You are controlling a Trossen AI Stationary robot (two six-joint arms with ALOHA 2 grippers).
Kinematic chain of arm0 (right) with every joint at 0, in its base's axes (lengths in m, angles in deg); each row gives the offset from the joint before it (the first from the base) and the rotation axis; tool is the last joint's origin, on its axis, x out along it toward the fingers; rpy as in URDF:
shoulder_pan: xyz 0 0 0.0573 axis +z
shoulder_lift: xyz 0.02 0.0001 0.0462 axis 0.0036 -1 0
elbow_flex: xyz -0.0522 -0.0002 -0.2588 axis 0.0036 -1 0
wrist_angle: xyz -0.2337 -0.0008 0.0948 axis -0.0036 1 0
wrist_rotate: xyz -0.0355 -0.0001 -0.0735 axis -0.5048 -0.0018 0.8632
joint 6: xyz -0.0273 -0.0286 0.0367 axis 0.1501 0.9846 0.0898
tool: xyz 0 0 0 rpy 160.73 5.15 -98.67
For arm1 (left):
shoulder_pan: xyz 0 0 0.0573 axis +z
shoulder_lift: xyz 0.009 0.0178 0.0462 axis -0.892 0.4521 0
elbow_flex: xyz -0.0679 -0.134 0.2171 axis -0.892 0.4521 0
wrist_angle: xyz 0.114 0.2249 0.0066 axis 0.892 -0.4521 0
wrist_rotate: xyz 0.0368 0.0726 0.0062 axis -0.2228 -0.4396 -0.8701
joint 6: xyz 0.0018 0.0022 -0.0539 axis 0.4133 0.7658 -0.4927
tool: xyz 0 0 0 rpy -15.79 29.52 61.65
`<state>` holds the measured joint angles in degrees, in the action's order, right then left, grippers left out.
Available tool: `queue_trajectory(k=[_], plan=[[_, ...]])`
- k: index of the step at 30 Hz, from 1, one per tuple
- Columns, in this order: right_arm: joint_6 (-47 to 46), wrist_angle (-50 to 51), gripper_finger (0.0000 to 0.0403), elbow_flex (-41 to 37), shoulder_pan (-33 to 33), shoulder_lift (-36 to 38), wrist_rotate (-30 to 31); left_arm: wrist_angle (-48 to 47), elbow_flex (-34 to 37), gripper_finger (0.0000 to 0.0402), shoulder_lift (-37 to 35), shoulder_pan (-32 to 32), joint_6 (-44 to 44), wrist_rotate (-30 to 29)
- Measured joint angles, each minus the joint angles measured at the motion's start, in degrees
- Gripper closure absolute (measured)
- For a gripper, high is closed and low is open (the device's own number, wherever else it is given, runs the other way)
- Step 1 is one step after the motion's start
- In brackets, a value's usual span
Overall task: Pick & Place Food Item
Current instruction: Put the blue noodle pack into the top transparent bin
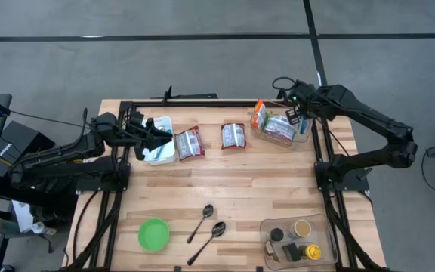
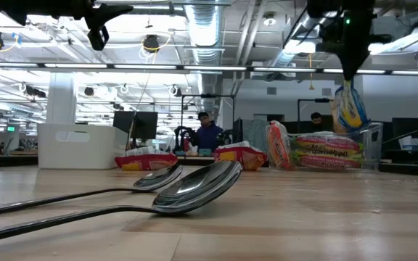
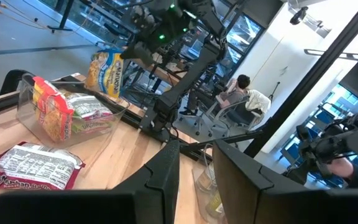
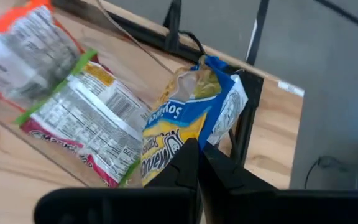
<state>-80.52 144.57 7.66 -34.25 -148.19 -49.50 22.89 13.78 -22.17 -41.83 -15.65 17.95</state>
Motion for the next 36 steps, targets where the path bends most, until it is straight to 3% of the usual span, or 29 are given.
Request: queue_trajectory(k=[16,24,36], plan=[[-19.5,-1.8,0.0403,-9.8,-0.4,0.0,1.0,0.0,0.0,0.0309,0.0,0.0,0.0,-0.2],[-20.2,-2.2,0.0403,-9.8,1.5,-1.7,0.9,0.0,0.0,0.0309,0.0,0.0,0.0,-0.1],[-20.7,-0.8,0.0403,-9.8,3.2,-10.7,-0.8,0.0,0.0,0.0309,0.0,0.0,0.0,0.1]])
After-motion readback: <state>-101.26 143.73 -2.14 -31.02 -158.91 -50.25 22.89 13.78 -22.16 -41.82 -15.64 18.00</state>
